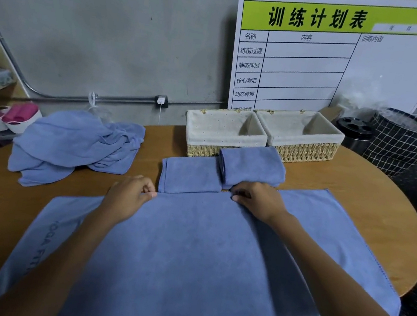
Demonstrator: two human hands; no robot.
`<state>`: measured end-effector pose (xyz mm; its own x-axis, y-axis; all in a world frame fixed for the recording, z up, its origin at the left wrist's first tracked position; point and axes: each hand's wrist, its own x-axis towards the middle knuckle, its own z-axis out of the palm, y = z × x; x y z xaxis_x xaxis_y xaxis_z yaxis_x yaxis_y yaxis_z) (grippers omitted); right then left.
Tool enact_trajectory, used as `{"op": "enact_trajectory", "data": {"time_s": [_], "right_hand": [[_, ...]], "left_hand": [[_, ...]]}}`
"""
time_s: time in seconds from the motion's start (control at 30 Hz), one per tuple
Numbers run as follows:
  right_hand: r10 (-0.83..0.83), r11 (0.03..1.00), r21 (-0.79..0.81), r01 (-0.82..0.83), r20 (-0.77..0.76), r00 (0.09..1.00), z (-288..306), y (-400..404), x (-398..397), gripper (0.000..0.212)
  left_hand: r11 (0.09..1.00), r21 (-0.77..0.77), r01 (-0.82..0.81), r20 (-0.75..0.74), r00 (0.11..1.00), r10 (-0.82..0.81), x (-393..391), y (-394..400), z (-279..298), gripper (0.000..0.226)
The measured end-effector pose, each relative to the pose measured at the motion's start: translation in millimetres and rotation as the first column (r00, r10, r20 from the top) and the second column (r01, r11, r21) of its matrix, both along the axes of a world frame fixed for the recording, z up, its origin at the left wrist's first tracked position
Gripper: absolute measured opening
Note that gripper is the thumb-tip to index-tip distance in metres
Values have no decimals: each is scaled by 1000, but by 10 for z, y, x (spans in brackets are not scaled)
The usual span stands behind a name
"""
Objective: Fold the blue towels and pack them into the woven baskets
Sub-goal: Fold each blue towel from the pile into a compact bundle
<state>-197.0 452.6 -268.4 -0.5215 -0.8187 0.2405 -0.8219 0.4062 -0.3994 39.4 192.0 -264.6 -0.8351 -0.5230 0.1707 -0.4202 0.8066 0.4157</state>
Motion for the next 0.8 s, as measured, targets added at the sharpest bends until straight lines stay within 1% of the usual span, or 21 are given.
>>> {"op": "enact_trajectory", "data": {"time_s": [0.07, 0.2, 0.3, 0.4, 0.47, 0.53, 0.6, 0.7, 0.73, 0.8], "right_hand": [[-2, 1000, 5, 3, -9, 1000, 10, -19, 0, 12], [4, 1000, 21, -3, -67, 998, 26, -33, 21, 8], [40, 999, -29, -43, -121, 992, 15, 8, 41, 8], [108, 985, -105, -138, -245, 964, 3, 70, 79, 10], [147, 977, -106, -187, -310, 939, 39, 117, 90, 11], [161, 978, -72, -194, -328, 931, 104, 153, 69, 13], [166, 985, -5, -174, -272, 948, 189, 164, 18, 13], [165, 984, 86, -159, -68, 984, 321, 132, -83, 14], [169, 981, 94, -167, -12, 986, 358, 115, -111, 14], [183, 980, 74, -186, 43, 982, 411, 78, -163, 14]], "left_hand": [[1000, -16, 7, -15, 1000, -7, 18, 8, -14, 23], [999, 4, 48, -51, 998, -48, 63, 30, -54, 10], [996, 21, 83, -47, 996, -82, 100, -2, -74, 17], [994, 26, 104, -78, 992, -101, 110, -16, -55, 7], [995, 23, 102, -129, 987, -98, 121, -8, -19, 15], [994, 16, 111, -163, 981, -107, 133, -19, 32, 16], [992, 12, 124, -161, 980, -120, 145, -47, 82, 14], [993, 8, 117, -155, 981, -114, 166, -88, 152, 12], [994, 6, 110, -160, 981, -107, 169, -104, 177, 12], [996, -11, 88, -172, 981, -88, 166, -151, 217, 12]]}}
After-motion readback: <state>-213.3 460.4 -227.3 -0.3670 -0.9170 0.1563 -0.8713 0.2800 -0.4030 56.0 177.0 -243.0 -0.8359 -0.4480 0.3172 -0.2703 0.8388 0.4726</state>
